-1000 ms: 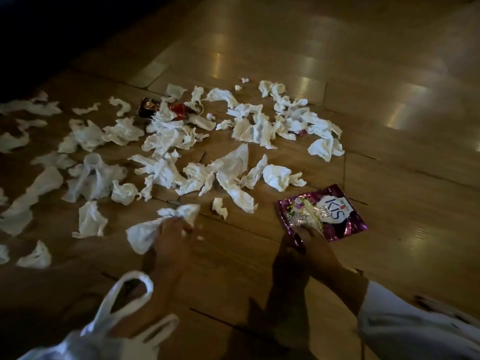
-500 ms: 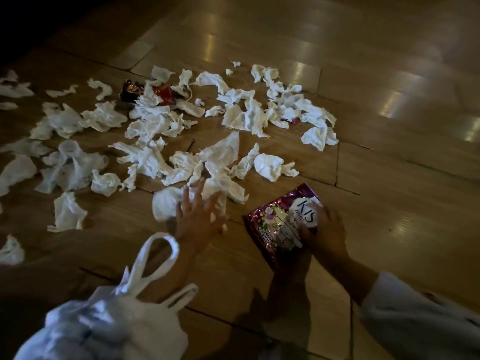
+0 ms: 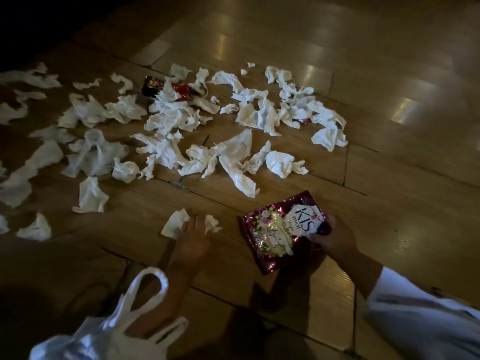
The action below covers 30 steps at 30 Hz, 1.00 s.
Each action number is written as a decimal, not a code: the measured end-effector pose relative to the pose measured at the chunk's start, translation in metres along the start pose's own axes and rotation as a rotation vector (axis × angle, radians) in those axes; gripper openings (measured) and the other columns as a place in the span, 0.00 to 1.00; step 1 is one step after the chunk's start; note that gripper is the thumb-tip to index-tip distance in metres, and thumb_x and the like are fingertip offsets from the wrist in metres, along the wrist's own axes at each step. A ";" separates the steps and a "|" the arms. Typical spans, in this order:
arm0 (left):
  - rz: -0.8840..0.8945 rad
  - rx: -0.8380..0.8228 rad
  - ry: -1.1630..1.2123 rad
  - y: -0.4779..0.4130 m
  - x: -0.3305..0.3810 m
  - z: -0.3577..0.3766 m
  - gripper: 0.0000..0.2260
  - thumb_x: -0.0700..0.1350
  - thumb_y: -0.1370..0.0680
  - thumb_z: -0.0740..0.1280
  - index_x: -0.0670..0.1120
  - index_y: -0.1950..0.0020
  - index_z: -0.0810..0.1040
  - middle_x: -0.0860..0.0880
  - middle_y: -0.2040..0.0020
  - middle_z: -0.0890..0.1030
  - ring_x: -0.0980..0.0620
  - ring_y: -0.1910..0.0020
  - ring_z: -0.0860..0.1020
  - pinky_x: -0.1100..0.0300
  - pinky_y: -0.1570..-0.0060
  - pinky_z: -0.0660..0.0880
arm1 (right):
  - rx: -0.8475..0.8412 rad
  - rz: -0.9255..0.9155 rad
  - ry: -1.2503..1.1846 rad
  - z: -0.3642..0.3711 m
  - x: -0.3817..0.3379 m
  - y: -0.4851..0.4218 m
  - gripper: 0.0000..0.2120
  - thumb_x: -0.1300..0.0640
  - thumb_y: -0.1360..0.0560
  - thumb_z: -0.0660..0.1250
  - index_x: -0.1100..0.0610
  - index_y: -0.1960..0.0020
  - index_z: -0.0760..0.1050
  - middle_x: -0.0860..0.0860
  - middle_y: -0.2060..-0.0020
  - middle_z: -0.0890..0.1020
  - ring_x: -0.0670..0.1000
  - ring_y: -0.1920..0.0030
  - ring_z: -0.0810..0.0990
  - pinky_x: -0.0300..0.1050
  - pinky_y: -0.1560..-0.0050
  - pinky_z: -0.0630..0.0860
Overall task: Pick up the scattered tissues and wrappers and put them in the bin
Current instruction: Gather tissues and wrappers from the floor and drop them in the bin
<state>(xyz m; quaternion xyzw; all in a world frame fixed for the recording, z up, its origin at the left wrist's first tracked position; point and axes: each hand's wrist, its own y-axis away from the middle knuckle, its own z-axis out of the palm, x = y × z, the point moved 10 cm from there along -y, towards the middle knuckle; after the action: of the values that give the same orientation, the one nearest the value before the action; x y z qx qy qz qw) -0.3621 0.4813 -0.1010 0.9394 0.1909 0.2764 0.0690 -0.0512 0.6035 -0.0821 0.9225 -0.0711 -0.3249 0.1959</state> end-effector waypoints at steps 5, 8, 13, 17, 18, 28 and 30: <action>-0.266 0.186 0.307 0.030 -0.035 -0.037 0.15 0.47 0.20 0.58 0.40 0.39 0.74 0.40 0.42 0.78 0.43 0.42 0.76 0.55 0.40 0.69 | -0.125 0.053 -0.384 0.023 -0.019 0.034 0.16 0.64 0.32 0.73 0.57 0.46 0.74 0.57 0.50 0.80 0.51 0.58 0.80 0.44 0.64 0.78; -0.350 0.239 0.537 0.063 -0.049 -0.073 0.16 0.49 0.19 0.56 0.41 0.39 0.72 0.43 0.45 0.78 0.46 0.45 0.76 0.59 0.48 0.69 | -0.205 0.032 -0.551 0.038 -0.052 0.065 0.16 0.66 0.28 0.68 0.57 0.44 0.71 0.53 0.52 0.79 0.51 0.58 0.80 0.41 0.65 0.79; -0.369 0.323 0.840 0.137 -0.093 -0.162 0.14 0.52 0.20 0.57 0.44 0.43 0.74 0.46 0.54 0.79 0.52 0.58 0.78 0.60 0.61 0.73 | -0.342 -0.044 -0.629 0.055 -0.145 0.118 0.16 0.67 0.28 0.66 0.56 0.42 0.70 0.54 0.51 0.80 0.52 0.55 0.79 0.43 0.60 0.76; -0.388 0.444 0.995 0.219 -0.138 -0.249 0.12 0.50 0.21 0.59 0.44 0.43 0.74 0.51 0.59 0.77 0.55 0.61 0.76 0.60 0.61 0.73 | -0.500 -0.150 -0.584 0.074 -0.245 0.177 0.20 0.65 0.29 0.68 0.55 0.39 0.70 0.53 0.49 0.81 0.51 0.52 0.79 0.44 0.58 0.75; -0.382 0.493 0.993 0.243 -0.147 -0.273 0.12 0.50 0.20 0.59 0.44 0.43 0.73 0.51 0.59 0.77 0.56 0.61 0.76 0.61 0.61 0.72 | -0.533 -0.172 -0.583 0.082 -0.270 0.195 0.17 0.65 0.29 0.68 0.55 0.41 0.71 0.54 0.49 0.80 0.51 0.53 0.79 0.43 0.62 0.77; -0.413 1.068 1.011 0.446 -0.257 -0.436 0.07 0.48 0.20 0.60 0.48 0.54 0.74 0.48 0.63 0.76 0.53 0.67 0.74 0.64 0.70 0.72 | -0.924 -0.448 -0.532 0.233 -0.505 0.409 0.23 0.62 0.27 0.67 0.58 0.33 0.65 0.58 0.49 0.80 0.51 0.59 0.79 0.39 0.71 0.79; -0.430 1.220 1.031 0.478 -0.284 -0.450 0.07 0.49 0.21 0.60 0.50 0.55 0.75 0.48 0.62 0.76 0.52 0.65 0.74 0.62 0.67 0.72 | -0.998 -0.473 -0.531 0.269 -0.531 0.452 0.18 0.61 0.26 0.66 0.58 0.37 0.67 0.55 0.54 0.80 0.50 0.60 0.79 0.39 0.71 0.79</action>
<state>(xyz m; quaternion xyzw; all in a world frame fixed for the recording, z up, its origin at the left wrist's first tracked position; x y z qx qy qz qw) -0.6747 -0.0592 0.2485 0.5104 0.4906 0.5011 -0.4978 -0.6359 0.2434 0.2141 0.5978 0.2502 -0.5723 0.5025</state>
